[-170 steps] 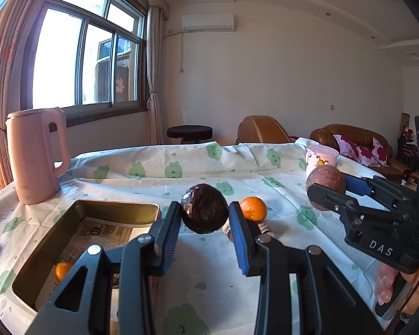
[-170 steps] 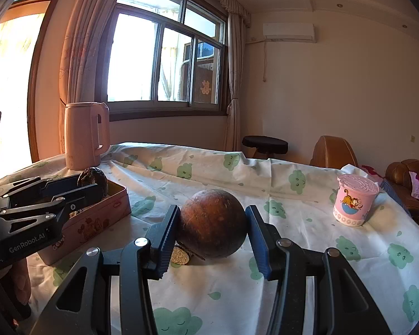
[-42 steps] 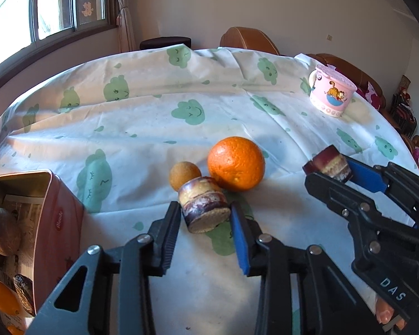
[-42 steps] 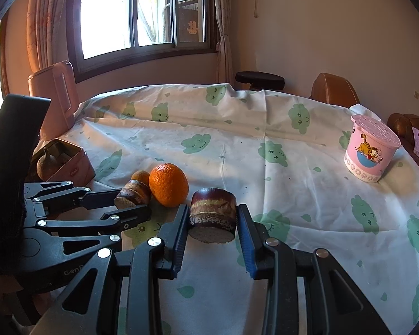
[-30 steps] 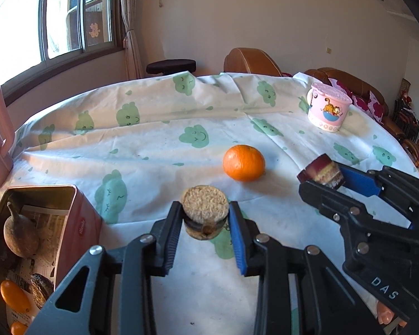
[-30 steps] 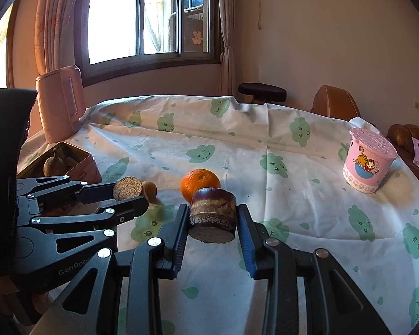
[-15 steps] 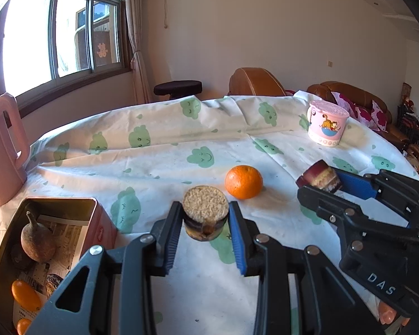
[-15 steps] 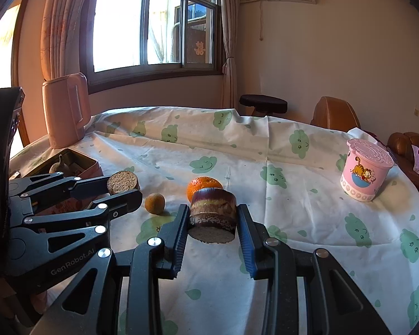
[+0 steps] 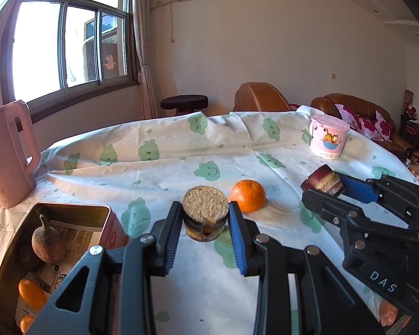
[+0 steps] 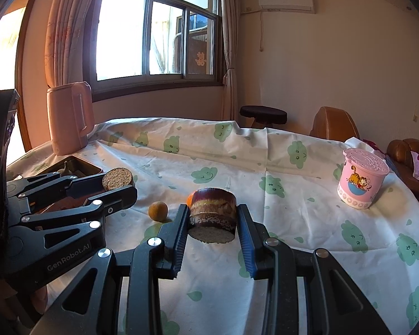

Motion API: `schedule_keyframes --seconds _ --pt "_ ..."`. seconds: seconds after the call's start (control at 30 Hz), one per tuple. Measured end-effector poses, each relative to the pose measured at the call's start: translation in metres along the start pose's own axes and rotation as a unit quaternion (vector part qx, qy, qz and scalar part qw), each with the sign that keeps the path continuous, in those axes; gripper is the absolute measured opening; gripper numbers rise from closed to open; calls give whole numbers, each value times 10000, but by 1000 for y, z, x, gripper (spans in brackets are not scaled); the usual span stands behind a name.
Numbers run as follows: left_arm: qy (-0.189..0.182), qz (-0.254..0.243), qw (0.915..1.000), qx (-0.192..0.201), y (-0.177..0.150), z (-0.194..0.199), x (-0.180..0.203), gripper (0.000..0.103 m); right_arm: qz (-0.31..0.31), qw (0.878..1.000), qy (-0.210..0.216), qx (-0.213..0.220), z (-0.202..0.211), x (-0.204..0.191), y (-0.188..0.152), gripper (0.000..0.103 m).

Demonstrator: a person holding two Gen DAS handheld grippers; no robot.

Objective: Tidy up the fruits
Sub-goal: 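Lift the cylinder with the left tool while the right tool carries the cake toward the tin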

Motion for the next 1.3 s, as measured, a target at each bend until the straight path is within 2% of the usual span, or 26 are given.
schedule_keyframes --seconds 1.3 --pt "253 -20 9962 829 3 33 -1 35 -30 9974 22 715 26 1 3 36"
Point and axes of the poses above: each gripper's, at about its wrist camera, not at the fingertips, and z roughly against the way its jaws point, x to its right, y to its top, the point moved 4 cm from there along -z, roughly the way its jaws point, and after that the axes turned 1 degree about -x, right-handed, at the moved point
